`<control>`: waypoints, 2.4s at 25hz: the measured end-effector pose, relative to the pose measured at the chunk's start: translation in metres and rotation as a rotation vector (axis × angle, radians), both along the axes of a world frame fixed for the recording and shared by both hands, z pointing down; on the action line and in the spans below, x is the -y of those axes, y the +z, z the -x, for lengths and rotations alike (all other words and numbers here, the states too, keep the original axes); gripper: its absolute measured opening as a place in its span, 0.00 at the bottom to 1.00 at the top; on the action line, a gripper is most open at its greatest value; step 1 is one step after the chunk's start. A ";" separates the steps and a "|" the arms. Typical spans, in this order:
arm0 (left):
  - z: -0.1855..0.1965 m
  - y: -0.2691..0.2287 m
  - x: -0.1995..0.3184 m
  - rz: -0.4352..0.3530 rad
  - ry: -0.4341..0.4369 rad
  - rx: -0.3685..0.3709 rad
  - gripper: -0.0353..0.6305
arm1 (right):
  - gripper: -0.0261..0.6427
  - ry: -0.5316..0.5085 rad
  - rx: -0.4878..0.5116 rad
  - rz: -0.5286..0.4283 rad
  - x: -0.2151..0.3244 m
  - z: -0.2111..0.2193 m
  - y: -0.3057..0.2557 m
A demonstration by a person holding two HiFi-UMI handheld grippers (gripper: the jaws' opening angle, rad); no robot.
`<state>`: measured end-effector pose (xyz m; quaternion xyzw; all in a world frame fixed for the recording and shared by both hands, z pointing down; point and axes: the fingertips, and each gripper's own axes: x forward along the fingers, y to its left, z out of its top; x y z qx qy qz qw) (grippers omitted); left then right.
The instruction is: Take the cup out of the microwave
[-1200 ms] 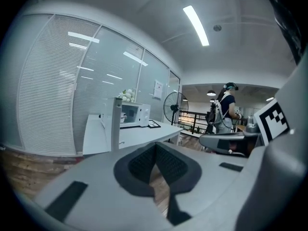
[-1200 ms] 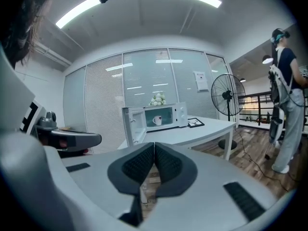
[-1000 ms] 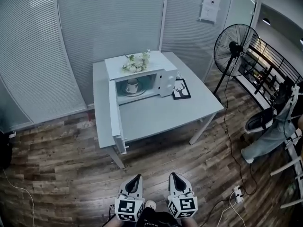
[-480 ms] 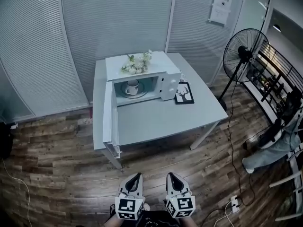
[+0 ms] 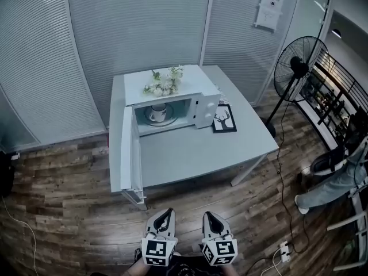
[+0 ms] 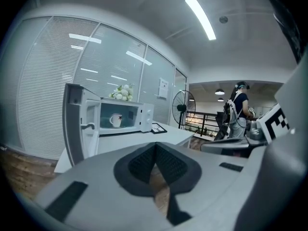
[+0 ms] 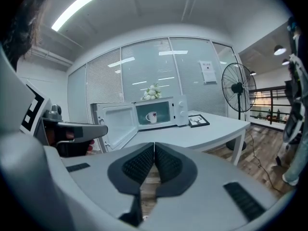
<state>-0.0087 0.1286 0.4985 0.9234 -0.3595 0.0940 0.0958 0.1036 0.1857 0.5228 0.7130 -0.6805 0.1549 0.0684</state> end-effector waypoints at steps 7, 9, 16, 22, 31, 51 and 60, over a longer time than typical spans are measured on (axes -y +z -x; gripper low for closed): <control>-0.016 0.001 0.042 0.005 0.015 -0.013 0.06 | 0.05 0.009 -0.010 0.000 0.047 -0.015 -0.005; -0.023 0.002 0.050 0.010 0.037 -0.015 0.06 | 0.05 0.010 -0.011 0.004 0.058 -0.015 -0.006; -0.051 -0.007 0.089 0.002 0.115 -0.040 0.06 | 0.05 0.028 -0.030 0.006 0.105 -0.025 -0.009; -0.064 -0.004 0.118 0.012 0.154 -0.038 0.06 | 0.05 0.037 -0.037 0.005 0.141 -0.029 -0.007; -0.068 -0.003 0.143 0.021 0.122 -0.036 0.06 | 0.05 0.012 -0.026 0.015 0.177 -0.025 -0.002; -0.069 0.005 0.238 0.064 -0.191 -0.016 0.06 | 0.05 -0.260 0.007 0.024 0.289 -0.049 -0.003; -0.055 0.004 0.269 0.041 -0.325 0.001 0.06 | 0.05 -0.362 0.013 0.030 0.331 -0.048 -0.001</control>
